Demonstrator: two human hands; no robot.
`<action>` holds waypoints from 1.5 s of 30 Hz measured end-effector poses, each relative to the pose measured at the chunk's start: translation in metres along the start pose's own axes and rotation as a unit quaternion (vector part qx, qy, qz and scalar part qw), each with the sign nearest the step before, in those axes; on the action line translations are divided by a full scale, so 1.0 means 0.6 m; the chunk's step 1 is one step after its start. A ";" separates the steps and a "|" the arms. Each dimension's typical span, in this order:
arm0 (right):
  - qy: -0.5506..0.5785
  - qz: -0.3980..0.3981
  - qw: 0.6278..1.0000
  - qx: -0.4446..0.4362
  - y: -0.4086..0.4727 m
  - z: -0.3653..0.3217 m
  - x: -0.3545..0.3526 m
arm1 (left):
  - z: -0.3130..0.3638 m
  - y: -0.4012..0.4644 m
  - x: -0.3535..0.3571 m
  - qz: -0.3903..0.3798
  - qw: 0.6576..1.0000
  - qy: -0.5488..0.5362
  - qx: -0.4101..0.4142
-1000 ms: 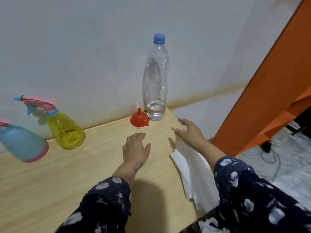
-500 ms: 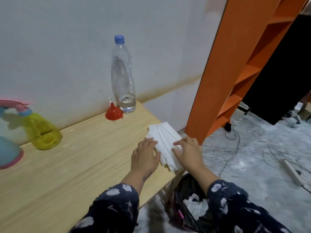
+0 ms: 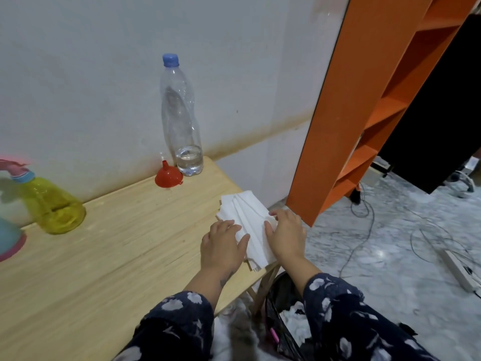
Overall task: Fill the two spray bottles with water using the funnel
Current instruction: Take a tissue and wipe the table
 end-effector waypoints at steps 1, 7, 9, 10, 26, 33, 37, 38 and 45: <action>-0.010 -0.013 1.000 0.012 0.008 0.005 0.001 | 0.002 0.001 -0.001 0.005 1.000 0.005 -0.005; -0.014 -0.025 0.999 0.020 0.018 0.013 0.008 | 0.010 0.004 -0.001 0.033 0.998 -0.001 -0.047; 0.002 -0.026 1.000 0.002 0.016 0.012 0.008 | 0.013 0.005 0.000 0.039 0.997 -0.013 -0.064; 0.005 -0.035 0.999 -0.012 0.015 0.010 0.009 | 0.013 0.005 0.001 0.041 0.996 -0.023 -0.073; -0.070 -0.087 0.983 -0.149 -0.001 0.003 0.024 | 0.016 0.002 0.001 0.079 0.984 -0.094 -0.128; -0.089 -0.145 0.963 -0.209 -0.014 -0.004 0.032 | -0.007 -0.008 -0.033 0.097 0.973 -0.142 -0.157; -0.114 -0.154 0.955 -0.228 -0.019 -0.013 0.039 | -0.015 -0.013 -0.054 0.112 0.963 -0.170 -0.174; -0.129 -0.161 0.951 -0.229 -0.020 -0.014 0.043 | -0.015 -0.014 -0.060 0.121 0.962 -0.173 -0.171; -0.163 -0.154 0.949 -0.221 -0.023 -0.039 0.049 | -0.045 -0.009 -0.094 0.140 0.970 -0.169 -0.104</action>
Point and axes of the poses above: each hand's wrist, its own y-axis towards the middle knuckle, its own x-axis out of the palm, z = x × y, the point moved 6 cm from there along y, towards the middle knuckle, and after that the axes turned 2 degrees about y, right-handed, at the moved point
